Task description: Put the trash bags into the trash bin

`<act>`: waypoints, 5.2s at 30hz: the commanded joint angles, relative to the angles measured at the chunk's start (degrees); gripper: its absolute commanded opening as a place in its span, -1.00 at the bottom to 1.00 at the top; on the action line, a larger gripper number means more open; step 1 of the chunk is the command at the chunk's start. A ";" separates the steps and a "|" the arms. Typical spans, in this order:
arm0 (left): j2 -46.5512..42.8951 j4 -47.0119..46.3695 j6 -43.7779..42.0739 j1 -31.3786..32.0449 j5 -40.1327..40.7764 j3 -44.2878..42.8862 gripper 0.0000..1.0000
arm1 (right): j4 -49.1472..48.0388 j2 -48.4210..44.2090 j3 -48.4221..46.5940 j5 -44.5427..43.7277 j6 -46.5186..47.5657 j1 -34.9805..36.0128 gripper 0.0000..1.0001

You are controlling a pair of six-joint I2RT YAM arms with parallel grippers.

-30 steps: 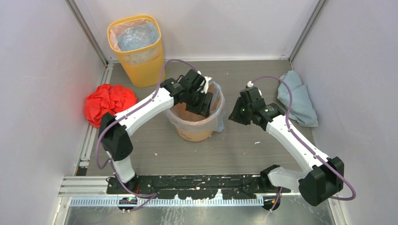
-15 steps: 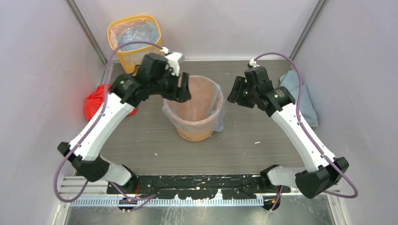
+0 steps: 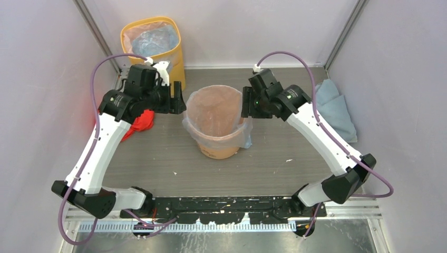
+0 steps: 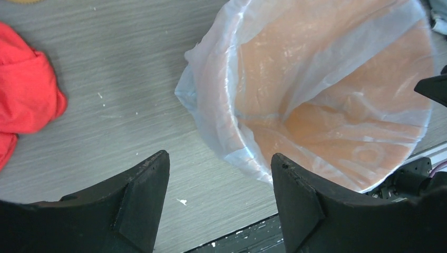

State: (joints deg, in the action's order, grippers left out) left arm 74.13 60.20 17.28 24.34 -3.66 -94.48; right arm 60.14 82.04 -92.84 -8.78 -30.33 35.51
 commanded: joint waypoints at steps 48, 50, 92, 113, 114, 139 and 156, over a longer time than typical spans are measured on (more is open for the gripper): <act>2.21 -7.39 -1.46 -8.08 -9.31 4.18 0.42 | -8.17 19.50 -16.64 -9.14 11.17 -8.23 -0.99; 2.69 -7.71 -1.37 -8.16 -9.42 3.93 0.41 | -8.14 20.66 -18.24 -8.67 11.76 -8.35 -0.99; -9.05 -3.14 0.49 -8.18 -6.01 -6.64 0.99 | -8.95 -5.56 -10.55 -0.47 17.17 -8.36 0.99; -32.14 -8.56 2.63 -8.17 -10.87 14.55 0.99 | -15.13 -23.17 10.44 2.90 9.05 9.56 1.00; -32.09 -9.86 2.96 -8.23 -10.43 16.25 0.99 | -15.17 -22.94 11.06 1.26 8.63 9.95 1.00; -20.47 -36.04 1.72 -28.27 -4.54 36.03 0.99 | -39.10 -24.78 30.42 -4.86 15.93 -23.00 1.00; -20.12 -74.73 -2.96 -28.32 5.35 63.71 0.99 | -68.41 -21.43 54.81 -15.81 19.20 -23.10 1.00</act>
State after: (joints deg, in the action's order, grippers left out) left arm 51.81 5.02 17.41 -3.77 -3.75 -37.87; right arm 7.64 58.89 -42.65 -18.35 -12.58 12.62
